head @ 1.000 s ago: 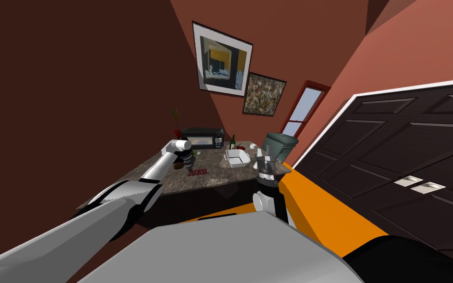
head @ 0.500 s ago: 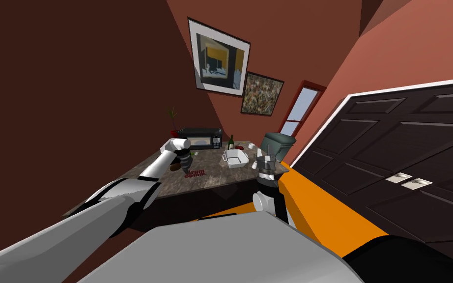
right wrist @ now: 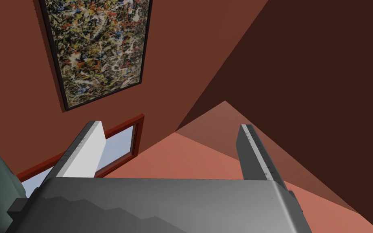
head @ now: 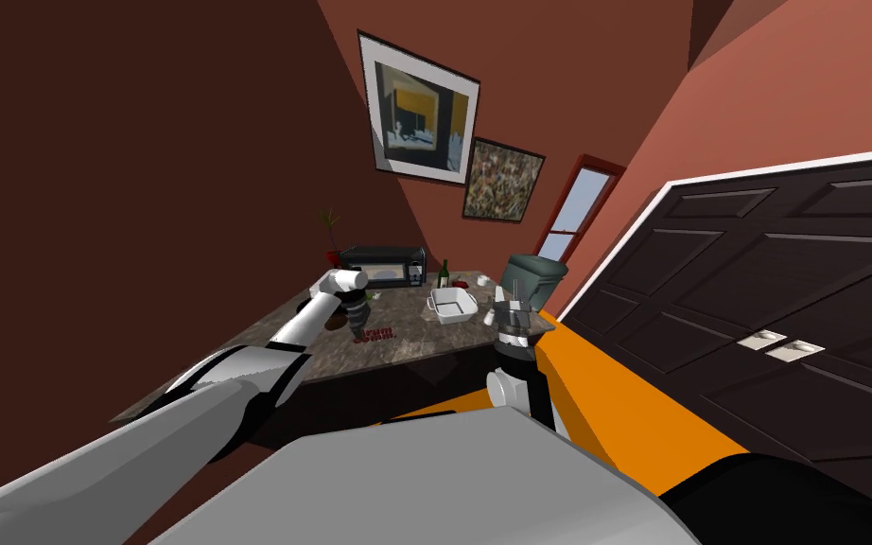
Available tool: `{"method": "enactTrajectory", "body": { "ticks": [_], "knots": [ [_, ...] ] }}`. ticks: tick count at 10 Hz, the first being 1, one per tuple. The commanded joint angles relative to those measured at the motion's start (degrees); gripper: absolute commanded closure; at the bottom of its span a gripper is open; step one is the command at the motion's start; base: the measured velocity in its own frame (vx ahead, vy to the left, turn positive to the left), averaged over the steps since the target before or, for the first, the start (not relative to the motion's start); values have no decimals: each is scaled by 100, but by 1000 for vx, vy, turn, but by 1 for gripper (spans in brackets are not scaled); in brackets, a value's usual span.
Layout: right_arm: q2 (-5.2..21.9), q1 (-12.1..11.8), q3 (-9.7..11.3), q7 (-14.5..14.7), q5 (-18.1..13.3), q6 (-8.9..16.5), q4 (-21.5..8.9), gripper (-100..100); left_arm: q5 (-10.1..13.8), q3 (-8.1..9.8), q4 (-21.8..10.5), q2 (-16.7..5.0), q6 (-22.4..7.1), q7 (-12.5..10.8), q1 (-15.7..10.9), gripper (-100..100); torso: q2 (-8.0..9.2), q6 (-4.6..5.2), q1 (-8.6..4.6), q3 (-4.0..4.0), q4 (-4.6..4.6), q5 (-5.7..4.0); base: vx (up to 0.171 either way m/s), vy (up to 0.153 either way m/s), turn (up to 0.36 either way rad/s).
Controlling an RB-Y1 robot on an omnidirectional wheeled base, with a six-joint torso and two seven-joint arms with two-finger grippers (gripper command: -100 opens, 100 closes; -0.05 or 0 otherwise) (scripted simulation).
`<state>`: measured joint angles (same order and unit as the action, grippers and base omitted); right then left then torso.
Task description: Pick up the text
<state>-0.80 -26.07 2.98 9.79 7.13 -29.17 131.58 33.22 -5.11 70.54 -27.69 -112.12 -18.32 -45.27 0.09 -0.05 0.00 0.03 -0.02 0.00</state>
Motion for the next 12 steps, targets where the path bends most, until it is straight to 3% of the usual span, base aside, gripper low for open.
{"method": "enactTrajectory", "body": {
  "ticks": [1, 2, 3, 7, 8, 9, 11, 12],
  "knots": [
    [0, 0, 0, 0, 0, 0, 0, 0, -62, -18, -82, 45, 182, 47, 98, -100, 0, 0, 0, 0, 0, 0, -3, 4, -16],
    [0, 0, 0, 0, 0, 0, 0, 0, -37, -11, -64, 25, 108, 31, 52, -100, 0, 0, 1, 0, 0, 0, 0, 0, 0],
    [0, 0, 0, 0, 0, 0, 0, 0, -41, -12, -72, 27, 133, 39, 57, 100, 0, 0, 0, 1, 1, -1, 0, 0, 0],
    [0, 0, 0, 0, 0, 0, 0, 0, -39, -11, -77, 27, 118, 33, 60, 100, -3, 3, 3, -1, 1, 1, 0, 0, 0],
    [0, 0, 0, 0, 0, 0, 0, 0, -39, -11, -76, 28, 118, 35, 59, 0, -3, 2, 3, -1, 1, 1, 0, 0, 0],
    [0, 0, 0, 0, 0, 0, 0, 0, 22, 10, 61, -19, -50, -17, -6, 100, -3, 2, 3, -1, 1, 1, 1, -3, 18],
    [0, 0, 0, 0, 0, 0, 0, 0, 30, 13, 43, -30, -49, -4, -29, 100, -2, 1, 1, 1, 4, 0, 3, -1, 11],
    [0, 0, 0, 0, 0, 0, 0, 0, 34, 15, 47, -34, -67, -8, -39, 0, -2, 0, 2, -1, 1, 1, 0, 0, 0]
  ]
}}
